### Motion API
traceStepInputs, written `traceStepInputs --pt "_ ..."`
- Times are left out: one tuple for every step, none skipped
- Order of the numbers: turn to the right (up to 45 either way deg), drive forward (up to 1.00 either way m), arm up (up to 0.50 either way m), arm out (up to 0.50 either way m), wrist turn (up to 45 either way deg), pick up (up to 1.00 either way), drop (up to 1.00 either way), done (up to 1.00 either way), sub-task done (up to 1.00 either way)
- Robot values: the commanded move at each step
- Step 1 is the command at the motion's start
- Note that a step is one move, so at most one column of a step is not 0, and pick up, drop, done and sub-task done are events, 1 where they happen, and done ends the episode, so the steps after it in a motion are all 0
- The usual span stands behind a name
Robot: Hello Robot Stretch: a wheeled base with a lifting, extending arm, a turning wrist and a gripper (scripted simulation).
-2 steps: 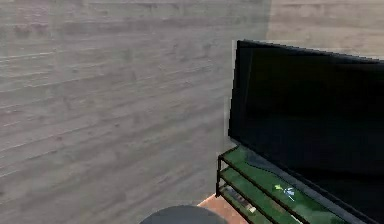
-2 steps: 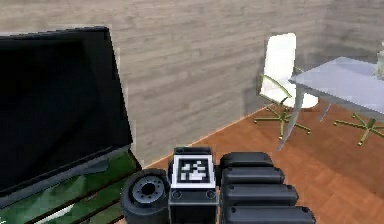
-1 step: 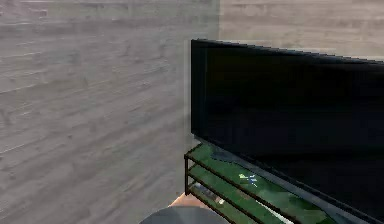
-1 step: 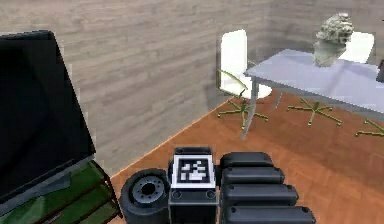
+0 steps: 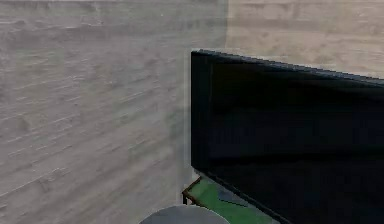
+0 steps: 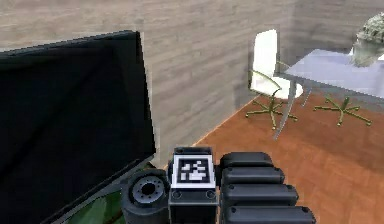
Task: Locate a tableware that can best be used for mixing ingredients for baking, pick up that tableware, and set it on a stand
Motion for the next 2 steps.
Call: traceStepInputs --pt "45.0 0.0 0.0 0.0 0.0 0.0 0.0 0.0 0.0" --pt "39.0 0.0 0.0 0.0 0.0 0.0 0.0 0.0 0.0"
